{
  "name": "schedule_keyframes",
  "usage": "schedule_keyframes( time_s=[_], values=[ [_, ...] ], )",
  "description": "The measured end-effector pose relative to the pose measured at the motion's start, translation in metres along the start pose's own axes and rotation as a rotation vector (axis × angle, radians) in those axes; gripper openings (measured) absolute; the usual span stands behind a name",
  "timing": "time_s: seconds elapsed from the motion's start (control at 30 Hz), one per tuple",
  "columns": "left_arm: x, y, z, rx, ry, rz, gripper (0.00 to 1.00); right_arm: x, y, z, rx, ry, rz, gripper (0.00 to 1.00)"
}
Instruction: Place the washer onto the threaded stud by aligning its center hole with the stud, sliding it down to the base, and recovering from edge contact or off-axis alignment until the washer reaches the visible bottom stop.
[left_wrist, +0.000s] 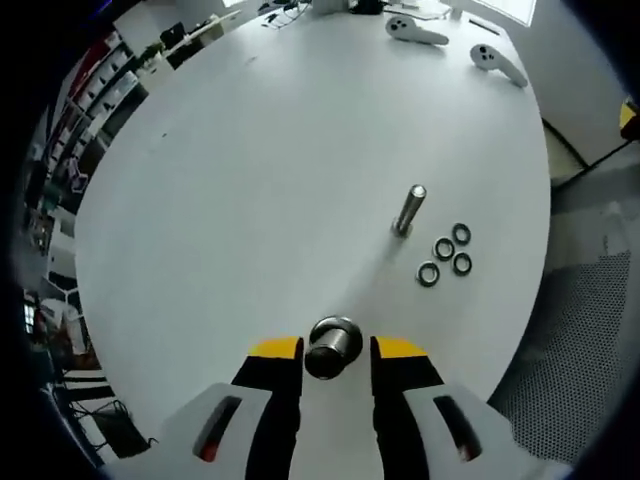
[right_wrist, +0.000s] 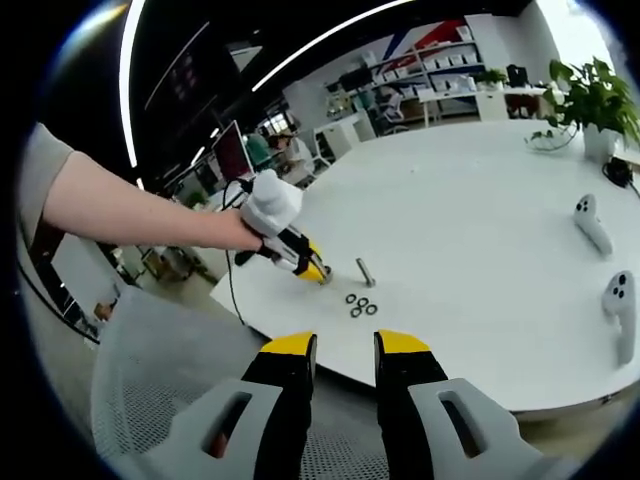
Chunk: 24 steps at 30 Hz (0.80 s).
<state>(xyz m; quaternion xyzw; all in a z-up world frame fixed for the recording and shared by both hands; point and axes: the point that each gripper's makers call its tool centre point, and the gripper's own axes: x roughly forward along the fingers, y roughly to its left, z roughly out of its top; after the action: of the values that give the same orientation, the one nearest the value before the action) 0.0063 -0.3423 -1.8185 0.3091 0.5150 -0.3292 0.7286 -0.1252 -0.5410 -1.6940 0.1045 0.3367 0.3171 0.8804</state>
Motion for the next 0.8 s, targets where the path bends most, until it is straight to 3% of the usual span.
schedule_keyframes(
  time_s=[0.1,0.37,0.5,0.8],
  values=[
    [-0.006,-0.002,-0.001,-0.014,0.0,0.007,0.26,0.0,0.001,0.0,-0.003,-0.002,0.004,0.26],
    [-0.035,-0.002,-0.003,-0.053,-0.115,0.037,0.27,0.0,-0.001,0.003,0.009,-0.017,-0.004,0.26],
    [-0.06,-0.007,0.0,-0.154,-0.242,0.044,0.29,0.0,0.0,0.002,0.001,-0.01,-0.002,0.26],
    [-0.126,-0.027,0.005,-0.273,-0.469,0.063,0.31,0.001,0.0,-0.002,0.0,0.014,-0.005,0.26]
  ],
)
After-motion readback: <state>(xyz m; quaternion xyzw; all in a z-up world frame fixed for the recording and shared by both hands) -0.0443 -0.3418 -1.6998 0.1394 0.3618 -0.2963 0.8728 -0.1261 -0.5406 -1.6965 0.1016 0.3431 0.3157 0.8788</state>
